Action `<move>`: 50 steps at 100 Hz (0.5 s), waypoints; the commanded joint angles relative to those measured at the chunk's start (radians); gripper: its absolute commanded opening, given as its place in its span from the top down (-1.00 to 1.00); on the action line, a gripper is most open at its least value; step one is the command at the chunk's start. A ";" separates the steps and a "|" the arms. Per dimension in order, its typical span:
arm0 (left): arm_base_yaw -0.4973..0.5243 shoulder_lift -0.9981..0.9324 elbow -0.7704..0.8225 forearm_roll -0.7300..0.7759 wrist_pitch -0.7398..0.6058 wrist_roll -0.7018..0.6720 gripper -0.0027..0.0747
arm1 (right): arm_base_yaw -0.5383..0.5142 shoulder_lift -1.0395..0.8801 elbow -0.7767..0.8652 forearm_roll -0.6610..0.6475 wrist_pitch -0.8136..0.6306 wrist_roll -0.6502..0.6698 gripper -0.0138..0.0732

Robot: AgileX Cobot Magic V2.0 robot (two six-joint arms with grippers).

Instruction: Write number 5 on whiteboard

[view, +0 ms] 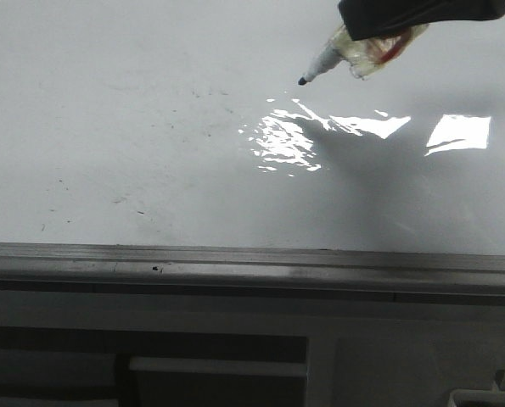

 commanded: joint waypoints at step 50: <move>0.002 0.007 -0.025 -0.062 -0.016 -0.010 0.98 | -0.072 0.076 -0.034 -0.007 -0.093 -0.004 0.82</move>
